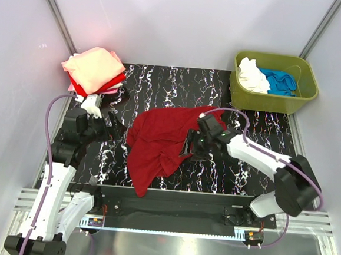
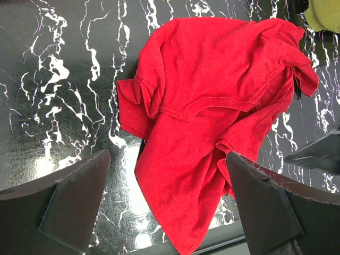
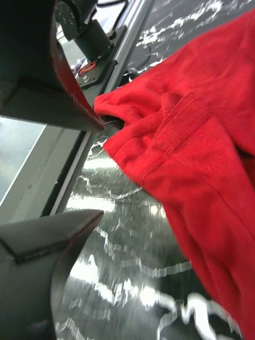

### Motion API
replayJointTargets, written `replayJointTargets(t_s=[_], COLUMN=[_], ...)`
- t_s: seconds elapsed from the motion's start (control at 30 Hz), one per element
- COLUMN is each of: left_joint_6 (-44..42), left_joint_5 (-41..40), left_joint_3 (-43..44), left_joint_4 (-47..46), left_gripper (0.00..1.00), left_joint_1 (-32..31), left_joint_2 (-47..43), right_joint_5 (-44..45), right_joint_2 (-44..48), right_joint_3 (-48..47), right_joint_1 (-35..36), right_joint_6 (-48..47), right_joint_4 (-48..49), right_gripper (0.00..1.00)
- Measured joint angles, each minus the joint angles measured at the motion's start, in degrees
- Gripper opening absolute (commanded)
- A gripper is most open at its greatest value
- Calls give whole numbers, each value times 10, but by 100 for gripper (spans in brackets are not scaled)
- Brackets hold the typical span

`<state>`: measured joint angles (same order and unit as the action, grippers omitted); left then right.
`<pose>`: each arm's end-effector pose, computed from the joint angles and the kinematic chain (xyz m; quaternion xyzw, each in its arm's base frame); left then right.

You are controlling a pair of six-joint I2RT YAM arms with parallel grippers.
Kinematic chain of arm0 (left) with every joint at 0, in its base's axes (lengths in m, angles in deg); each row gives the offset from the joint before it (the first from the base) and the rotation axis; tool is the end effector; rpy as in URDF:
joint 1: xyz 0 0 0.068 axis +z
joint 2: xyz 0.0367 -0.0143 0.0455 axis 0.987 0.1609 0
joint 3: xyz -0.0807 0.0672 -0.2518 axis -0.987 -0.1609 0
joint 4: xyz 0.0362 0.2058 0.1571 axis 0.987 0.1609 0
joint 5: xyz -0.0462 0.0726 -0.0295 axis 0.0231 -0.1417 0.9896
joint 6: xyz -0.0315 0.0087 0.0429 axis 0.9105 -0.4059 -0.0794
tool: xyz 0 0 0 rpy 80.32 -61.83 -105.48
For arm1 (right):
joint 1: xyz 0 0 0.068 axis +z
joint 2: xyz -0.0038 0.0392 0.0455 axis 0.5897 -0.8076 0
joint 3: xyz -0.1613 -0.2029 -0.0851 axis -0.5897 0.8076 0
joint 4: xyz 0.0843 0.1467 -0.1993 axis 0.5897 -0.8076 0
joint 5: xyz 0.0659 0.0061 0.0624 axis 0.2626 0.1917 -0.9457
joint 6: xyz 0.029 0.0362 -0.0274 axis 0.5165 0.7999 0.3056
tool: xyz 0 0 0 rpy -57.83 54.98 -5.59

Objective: Fold and stack the t-shirts
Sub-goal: Flatten the tshirt out

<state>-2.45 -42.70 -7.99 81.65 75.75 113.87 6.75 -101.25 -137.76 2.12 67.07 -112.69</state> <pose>0.1505 -0.0216 0.3154 -0.0441 0.8682 -0.2006 0.4518 0.2204 0.1841 0.2157 0.0077 0.9535 0.2665 0.1407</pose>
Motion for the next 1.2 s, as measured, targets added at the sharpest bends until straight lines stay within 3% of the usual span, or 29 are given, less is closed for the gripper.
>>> replayJointTargets(t_s=[0.4, 0.53, 0.63, 0.73, 0.9, 1.03, 1.2], left_joint_6=[0, 0, 0, 0, 0, 0, 0], left_joint_5=[0, 0, 0, 0, 0, 0, 0], left_joint_3=[0, 0, 0, 0, 0, 0, 0], left_joint_4=[0, 0, 0, 0, 0, 0, 0], left_gripper=[97, 97, 97, 97, 97, 96, 97], left_joint_1=[0, 0, 0, 0, 0, 0, -2], left_joint_2=[-1, -4, -5, -5, -5, -5, -5], right_joint_5=[2, 3, 4, 6, 19, 73, 219], right_joint_2=[-131, -149, -154, -160, -158, -90, 119], right_joint_3=[-15, -34, -41, -49, -78, -148, -287], right_joint_1=[57, 57, 57, 57, 56, 44, 3], right_joint_6=[47, 47, 47, 42, 26, -3, -37], right_joint_4=[57, 60, 65, 65, 33, -67, -159], right_gripper=[53, 30, 21, 3, 0, 0, 0])
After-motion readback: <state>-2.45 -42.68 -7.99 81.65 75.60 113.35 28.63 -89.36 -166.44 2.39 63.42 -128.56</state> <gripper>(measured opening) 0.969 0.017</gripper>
